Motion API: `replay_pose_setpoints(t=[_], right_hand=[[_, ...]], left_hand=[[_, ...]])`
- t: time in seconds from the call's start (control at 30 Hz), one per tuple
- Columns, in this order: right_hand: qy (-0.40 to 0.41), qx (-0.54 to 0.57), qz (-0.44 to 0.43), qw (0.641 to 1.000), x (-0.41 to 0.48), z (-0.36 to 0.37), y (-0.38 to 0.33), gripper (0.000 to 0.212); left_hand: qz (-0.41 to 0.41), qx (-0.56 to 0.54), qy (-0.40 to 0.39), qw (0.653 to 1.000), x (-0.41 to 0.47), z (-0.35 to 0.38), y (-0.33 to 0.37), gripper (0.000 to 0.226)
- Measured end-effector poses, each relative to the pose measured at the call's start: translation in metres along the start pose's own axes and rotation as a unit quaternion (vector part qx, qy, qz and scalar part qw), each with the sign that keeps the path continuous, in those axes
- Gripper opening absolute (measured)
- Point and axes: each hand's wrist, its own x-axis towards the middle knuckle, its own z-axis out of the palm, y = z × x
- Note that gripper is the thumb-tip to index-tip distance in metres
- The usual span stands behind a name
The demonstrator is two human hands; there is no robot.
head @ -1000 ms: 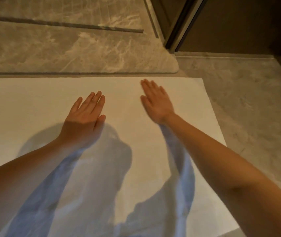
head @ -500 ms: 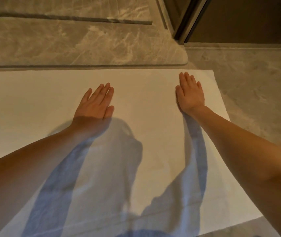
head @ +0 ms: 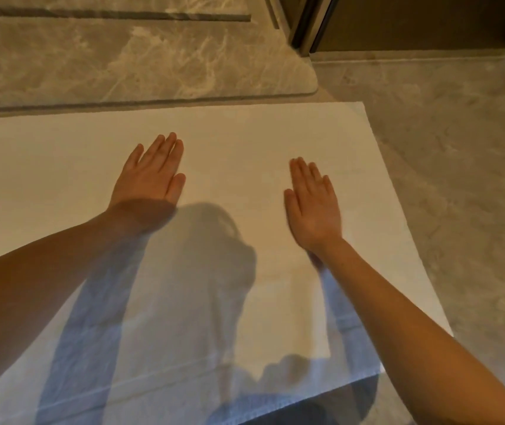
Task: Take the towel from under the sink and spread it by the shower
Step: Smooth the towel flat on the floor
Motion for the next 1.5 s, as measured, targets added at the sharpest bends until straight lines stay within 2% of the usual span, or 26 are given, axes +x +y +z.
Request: replay_pose_setpoints(t=[0.1, 0.23, 0.3, 0.37, 0.4, 0.57, 0.67, 0.77, 0.83, 0.9, 1.0, 1.17, 1.27, 1.4, 1.43, 1.5], right_hand=[[-0.003, -0.006, 0.048, 0.999, -0.013, -0.009, 0.038, 0.06], [0.002, -0.006, 0.052, 0.999, -0.011, -0.011, 0.031, 0.061], [-0.005, -0.008, 0.052, 0.999, -0.011, -0.011, 0.033, 0.061], [-0.006, -0.012, 0.058, 0.998, -0.011, -0.011, 0.036, 0.061], [-0.006, -0.014, 0.058, 0.998, -0.012, -0.01, 0.035, 0.061], [-0.019, -0.028, 0.074, 0.997, -0.01, -0.018, 0.03, 0.057], [0.002, 0.002, 0.111, 0.994, -0.015, -0.022, -0.014, 0.057], [0.016, 0.114, 0.013, 0.993, -0.045, -0.003, -0.103, 0.057], [-0.003, 0.152, -0.009, 0.988, -0.066, 0.012, -0.132, 0.056], [-0.011, 0.126, 0.012, 0.992, -0.076, 0.021, -0.119, 0.056], [-0.027, 0.019, 0.03, 0.999, -0.088, 0.017, -0.076, 0.06], [-0.016, -0.01, 0.123, 0.992, -0.116, 0.002, 0.012, 0.06], [-0.01, -0.009, 0.165, 0.986, -0.128, -0.008, 0.04, 0.06], [-0.009, -0.018, 0.198, 0.98, -0.128, -0.016, 0.019, 0.061], [-0.007, -0.012, 0.186, 0.983, -0.13, -0.014, 0.001, 0.061], [-0.018, 0.011, 0.108, 0.994, -0.139, -0.001, -0.044, 0.059]], left_hand=[[-0.003, -0.001, -0.002, 1.0, 0.002, 0.0, -0.001, 0.066], [-0.029, -0.001, -0.001, 1.0, -0.009, -0.013, 0.023, 0.063], [0.046, -0.017, 0.011, 0.999, -0.036, -0.015, 0.058, 0.06], [0.156, -0.013, -0.008, 0.988, -0.066, -0.009, 0.086, 0.057], [0.177, -0.006, -0.022, 0.984, -0.075, -0.007, 0.091, 0.057], [0.152, -0.005, -0.041, 0.988, -0.083, 0.005, 0.083, 0.059], [0.155, -0.011, -0.04, 0.987, -0.085, 0.007, 0.085, 0.058], [0.17, -0.022, -0.018, 0.985, -0.083, 0.009, 0.084, 0.056], [0.177, -0.029, -0.005, 0.984, -0.083, 0.012, 0.083, 0.057], [0.16, -0.037, -0.001, 0.986, -0.083, 0.015, 0.082, 0.057], [0.158, -0.033, 0.005, 0.987, -0.084, 0.014, 0.082, 0.057], [0.149, -0.028, -0.022, 0.988, -0.085, 0.014, 0.081, 0.059], [0.148, -0.022, -0.028, 0.988, -0.086, 0.015, 0.082, 0.059], [0.141, -0.023, -0.018, 0.99, -0.086, 0.012, 0.082, 0.059], [0.14, -0.024, -0.017, 0.99, -0.086, 0.011, 0.083, 0.059], [0.145, -0.026, -0.013, 0.989, -0.087, 0.008, 0.086, 0.059]])
